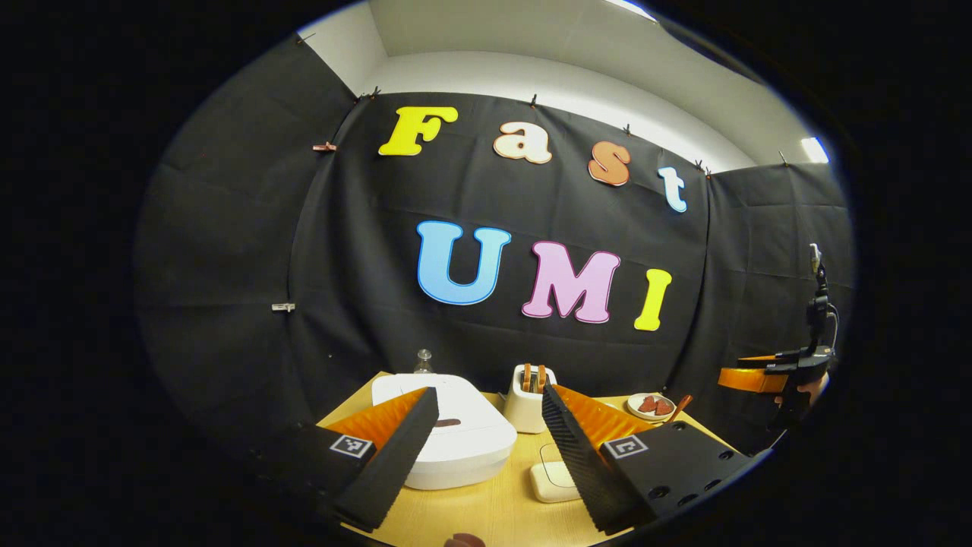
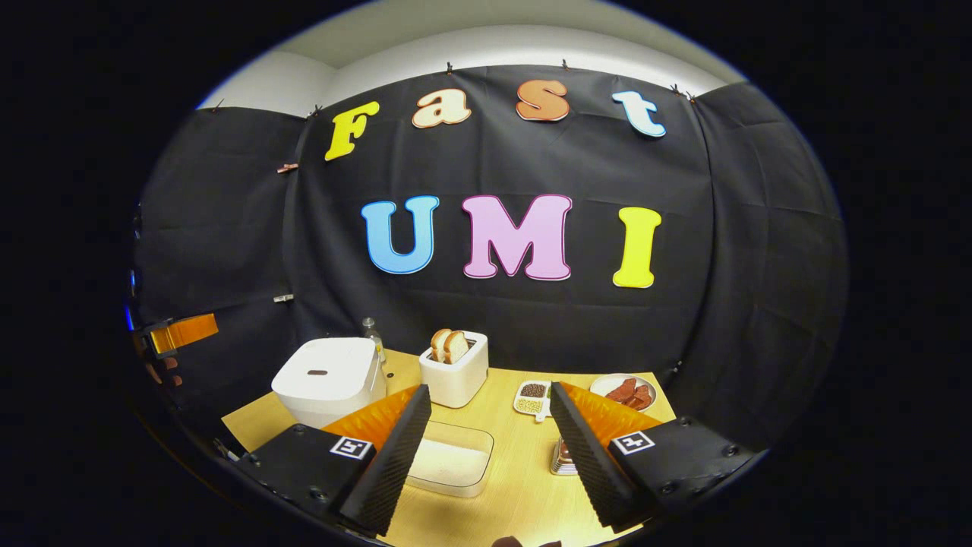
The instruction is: Close the left gripper, press the button to open the rice cooker; take a wooden spoon from the chopstick holder with the right hand, scoop a spoonful of rice and pour it into the rice cooker, then put the wooden spoon back into the chopstick holder.
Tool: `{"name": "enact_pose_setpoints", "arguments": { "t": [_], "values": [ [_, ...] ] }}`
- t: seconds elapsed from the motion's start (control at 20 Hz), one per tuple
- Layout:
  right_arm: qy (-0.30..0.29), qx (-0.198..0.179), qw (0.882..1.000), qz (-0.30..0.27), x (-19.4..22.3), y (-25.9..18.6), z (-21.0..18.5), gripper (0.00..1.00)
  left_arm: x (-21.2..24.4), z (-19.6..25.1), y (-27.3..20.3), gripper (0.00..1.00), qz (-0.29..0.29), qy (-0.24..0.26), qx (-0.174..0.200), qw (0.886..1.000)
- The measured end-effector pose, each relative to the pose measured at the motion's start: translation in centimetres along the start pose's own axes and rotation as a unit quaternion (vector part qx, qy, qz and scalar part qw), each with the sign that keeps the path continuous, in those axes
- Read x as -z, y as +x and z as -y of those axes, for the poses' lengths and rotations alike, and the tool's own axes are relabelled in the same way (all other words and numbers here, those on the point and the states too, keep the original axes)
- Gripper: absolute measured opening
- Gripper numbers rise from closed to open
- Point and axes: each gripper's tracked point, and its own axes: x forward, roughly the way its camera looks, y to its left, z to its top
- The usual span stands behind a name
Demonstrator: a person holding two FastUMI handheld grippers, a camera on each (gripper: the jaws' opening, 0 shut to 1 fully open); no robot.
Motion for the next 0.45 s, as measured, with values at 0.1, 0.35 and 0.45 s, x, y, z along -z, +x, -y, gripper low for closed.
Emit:
{"name": "enact_pose_setpoints", "arguments": {
  "t": [0.1,0.35,0.45],
  "values": [
    [0.0,0.001,1.0,0.002,-0.07,0.0,-0.06,0.98,-0.16,0.22,-0.07,0.94,0.001,0.005,0.003,1.0],
    [-0.013,0.005,1.0,0.001,0.28,-0.26,-0.04,0.98,-0.09,0.77,0.1,0.94,0.0,0.013,0.009,1.0],
    [-0.017,0.006,1.0,-0.001,0.47,-0.29,0.03,0.98,-0.14,0.97,0.27,0.95,-0.001,0.014,0.012,1.0]
  ]
}}
